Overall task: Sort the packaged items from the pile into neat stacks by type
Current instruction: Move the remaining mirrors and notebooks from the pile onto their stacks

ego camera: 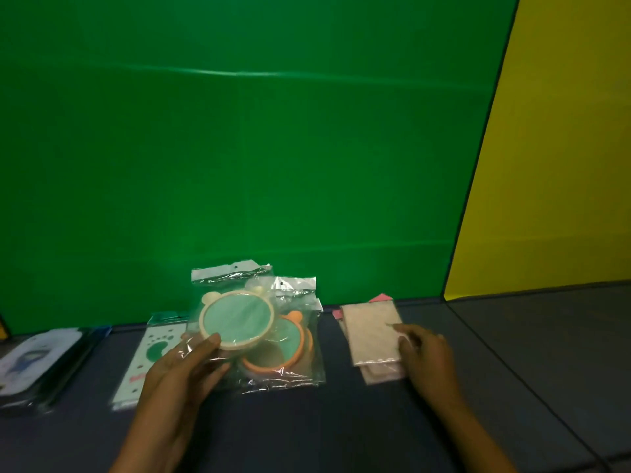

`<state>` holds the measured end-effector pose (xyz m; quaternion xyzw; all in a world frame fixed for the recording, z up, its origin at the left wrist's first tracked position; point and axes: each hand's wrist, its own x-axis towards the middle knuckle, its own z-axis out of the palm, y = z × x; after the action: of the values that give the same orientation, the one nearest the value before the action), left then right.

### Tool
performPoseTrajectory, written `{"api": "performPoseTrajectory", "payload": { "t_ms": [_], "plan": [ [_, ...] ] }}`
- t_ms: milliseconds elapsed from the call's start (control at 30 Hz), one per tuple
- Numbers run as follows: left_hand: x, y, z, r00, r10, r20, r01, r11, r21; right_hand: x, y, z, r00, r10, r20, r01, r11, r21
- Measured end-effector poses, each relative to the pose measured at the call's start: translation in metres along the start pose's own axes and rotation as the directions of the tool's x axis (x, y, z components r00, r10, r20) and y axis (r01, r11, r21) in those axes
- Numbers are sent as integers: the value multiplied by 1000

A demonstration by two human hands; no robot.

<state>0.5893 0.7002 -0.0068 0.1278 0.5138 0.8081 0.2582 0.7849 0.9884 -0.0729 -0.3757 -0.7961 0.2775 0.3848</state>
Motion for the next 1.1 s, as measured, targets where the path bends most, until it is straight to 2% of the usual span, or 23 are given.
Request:
{"api": "performPoseTrajectory", "payload": {
  "t_ms": [67,133,267,433,533,633,733,800,867,933,1100],
  "plan": [
    [-3,-1,4,1000,18,-7,-18,1000,18,1,3,2,998,-54,10,55,983,-175],
    [-4,-2,8,999,44,-21,-43,999,24,0,2,1,998,-69,10,69,963,-260],
    [0,-2,19,997,70,-25,-67,992,102,0,-5,-6,994,-96,42,105,946,-306],
    [12,-10,29,996,81,-30,-68,950,305,-1,-17,-13,992,-128,16,128,956,-263],
    [17,-14,38,990,139,-31,-111,891,441,1,-26,-24,985,-174,-9,165,947,-276],
    [23,-16,39,969,246,-18,-180,755,630,5,-31,-32,980,-196,-24,182,944,-274],
    [29,-18,36,944,328,36,-201,484,852,4,-33,-34,979,-202,-17,191,947,-258],
    [30,-20,33,937,343,71,-187,318,930,3,-31,-32,981,-195,14,192,949,-252],
    [32,-21,29,930,351,104,-182,195,964,3,-29,-29,980,-188,65,199,949,-246],
    [37,-24,23,929,350,120,-178,140,974,2,-28,-27,972,-196,129,222,944,-242],
    [39,-19,12,944,301,136,-183,132,974,1,-33,-21,936,-192,296,276,921,-276]
  ]
}}
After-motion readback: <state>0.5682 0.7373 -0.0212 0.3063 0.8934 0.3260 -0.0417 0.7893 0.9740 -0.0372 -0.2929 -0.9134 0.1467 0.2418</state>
